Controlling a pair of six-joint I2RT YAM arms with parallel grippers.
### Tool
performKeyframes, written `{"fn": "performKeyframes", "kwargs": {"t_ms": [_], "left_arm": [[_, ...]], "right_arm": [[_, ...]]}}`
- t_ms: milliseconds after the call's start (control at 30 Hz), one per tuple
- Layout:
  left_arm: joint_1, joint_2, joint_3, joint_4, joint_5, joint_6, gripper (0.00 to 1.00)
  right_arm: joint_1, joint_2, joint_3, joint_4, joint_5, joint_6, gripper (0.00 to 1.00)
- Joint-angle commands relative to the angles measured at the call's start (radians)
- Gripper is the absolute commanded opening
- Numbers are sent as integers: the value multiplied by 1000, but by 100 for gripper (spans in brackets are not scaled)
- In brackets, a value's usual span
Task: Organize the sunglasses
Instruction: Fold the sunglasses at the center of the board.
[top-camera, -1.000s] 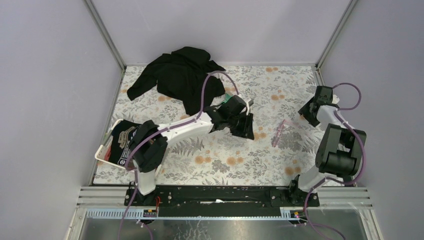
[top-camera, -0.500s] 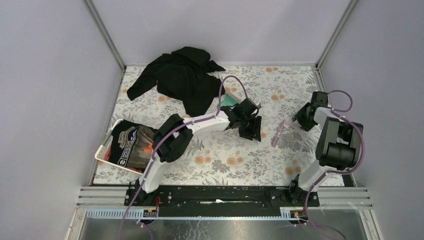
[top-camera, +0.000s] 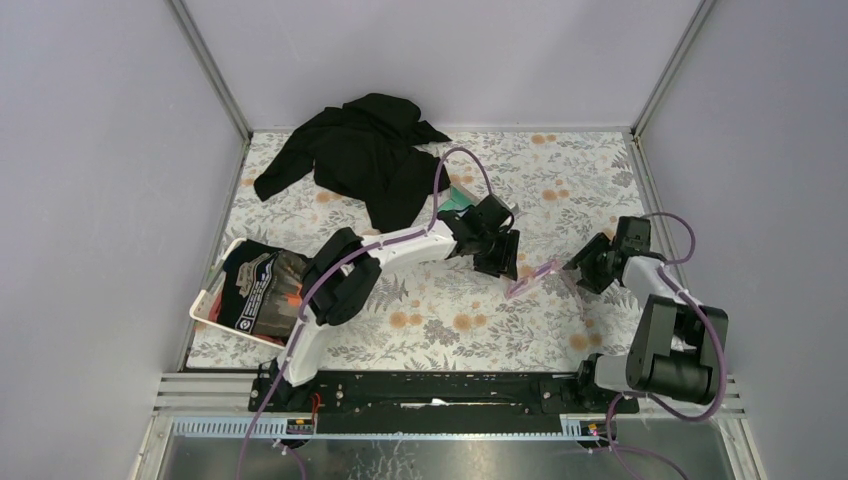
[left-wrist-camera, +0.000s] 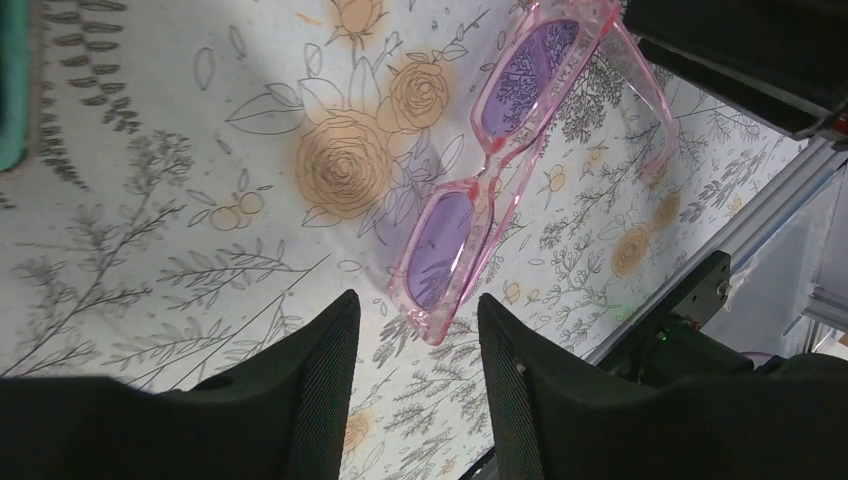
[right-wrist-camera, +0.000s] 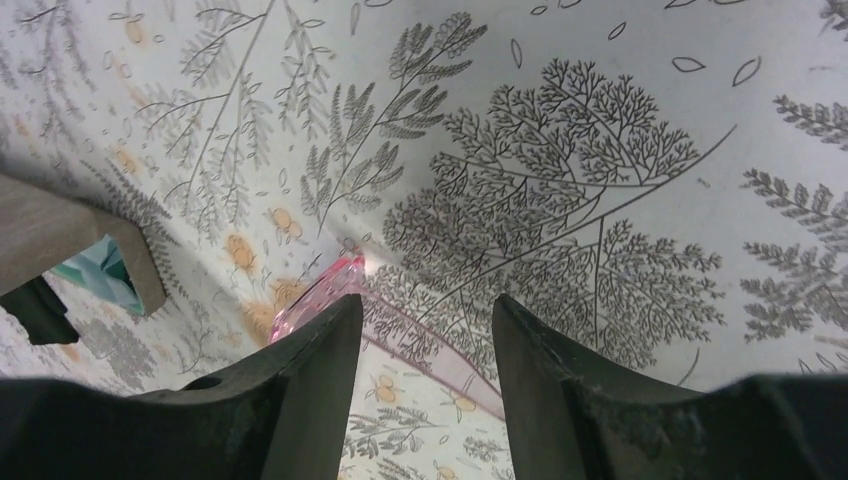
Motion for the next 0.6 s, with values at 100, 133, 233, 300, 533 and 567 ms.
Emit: {"fn": "performKeyframes", "kwargs": {"t_ms": [100, 133, 233, 300, 533, 567], "left_arm": [[56, -84, -45, -24, -72, 38, 52], [61, -89, -53, -25, -79, 37, 52], [66, -76, -46, -55, -63, 34, 52], [62, -50, -26, -82, -46, 29, 52], [45, -9, -24, -84, -17, 23, 52], [44, -2, -21, -84, -9, 24, 51]], "right_arm": [[7, -167, 19, -111, 50, -57, 61], [7, -185, 13, -113, 37, -60, 61], [7, -250, -3, -119, 19, -66, 61], [7, -283, -19, -119, 9, -74, 61], [17, -283, -18, -143, 48, -117, 73], [19, -275, -16, -144, 51, -125, 73]]}}
